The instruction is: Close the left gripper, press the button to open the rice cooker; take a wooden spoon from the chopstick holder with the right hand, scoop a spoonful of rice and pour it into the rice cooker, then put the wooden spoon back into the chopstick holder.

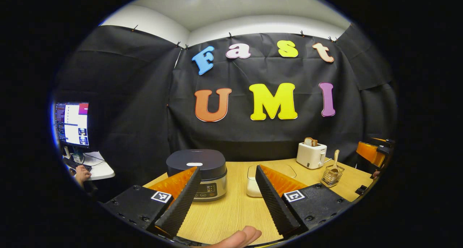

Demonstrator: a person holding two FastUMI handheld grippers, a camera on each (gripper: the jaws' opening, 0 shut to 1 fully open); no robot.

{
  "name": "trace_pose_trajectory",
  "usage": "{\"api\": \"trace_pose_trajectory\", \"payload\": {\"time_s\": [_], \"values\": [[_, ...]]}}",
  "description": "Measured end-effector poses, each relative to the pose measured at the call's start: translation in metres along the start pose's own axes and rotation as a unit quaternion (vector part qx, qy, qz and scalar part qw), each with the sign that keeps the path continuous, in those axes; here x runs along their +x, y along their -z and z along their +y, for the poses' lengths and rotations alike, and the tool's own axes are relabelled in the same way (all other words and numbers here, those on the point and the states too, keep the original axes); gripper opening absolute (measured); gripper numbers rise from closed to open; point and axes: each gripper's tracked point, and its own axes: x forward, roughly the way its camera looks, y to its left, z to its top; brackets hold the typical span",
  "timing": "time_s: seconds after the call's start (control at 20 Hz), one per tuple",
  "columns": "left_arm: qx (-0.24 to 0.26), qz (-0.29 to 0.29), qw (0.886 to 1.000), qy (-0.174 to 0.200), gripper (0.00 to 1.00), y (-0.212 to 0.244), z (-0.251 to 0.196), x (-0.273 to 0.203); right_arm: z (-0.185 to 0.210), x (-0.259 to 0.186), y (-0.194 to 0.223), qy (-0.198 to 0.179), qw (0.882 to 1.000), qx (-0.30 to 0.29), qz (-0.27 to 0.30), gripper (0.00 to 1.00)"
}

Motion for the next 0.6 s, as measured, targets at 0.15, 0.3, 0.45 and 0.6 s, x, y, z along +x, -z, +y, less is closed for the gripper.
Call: {"api": "trace_pose_trajectory", "payload": {"time_s": [0.15, 0.3, 0.45, 0.6], "values": [[0.005, 0.029, 1.000, -0.005, 0.95, -0.002, 0.007, 0.016, -0.006, 0.003, 0.005, 0.001, 1.000, 0.006, 0.004, 0.96], [0.013, 0.044, 0.999, 0.018, 0.79, -0.012, 0.002, 0.031, -0.013, 0.004, 0.006, 0.006, 1.000, 0.014, 0.005, 0.96], [0.001, 0.077, 0.996, 0.038, 0.68, -0.005, 0.002, 0.045, -0.015, 0.005, 0.004, 0.005, 1.000, 0.022, 0.003, 0.93], [-0.016, 0.100, 0.995, 0.012, 0.27, -0.002, 0.025, 0.066, -0.017, 0.004, 0.003, 0.004, 1.000, 0.024, 0.001, 0.96]]}}
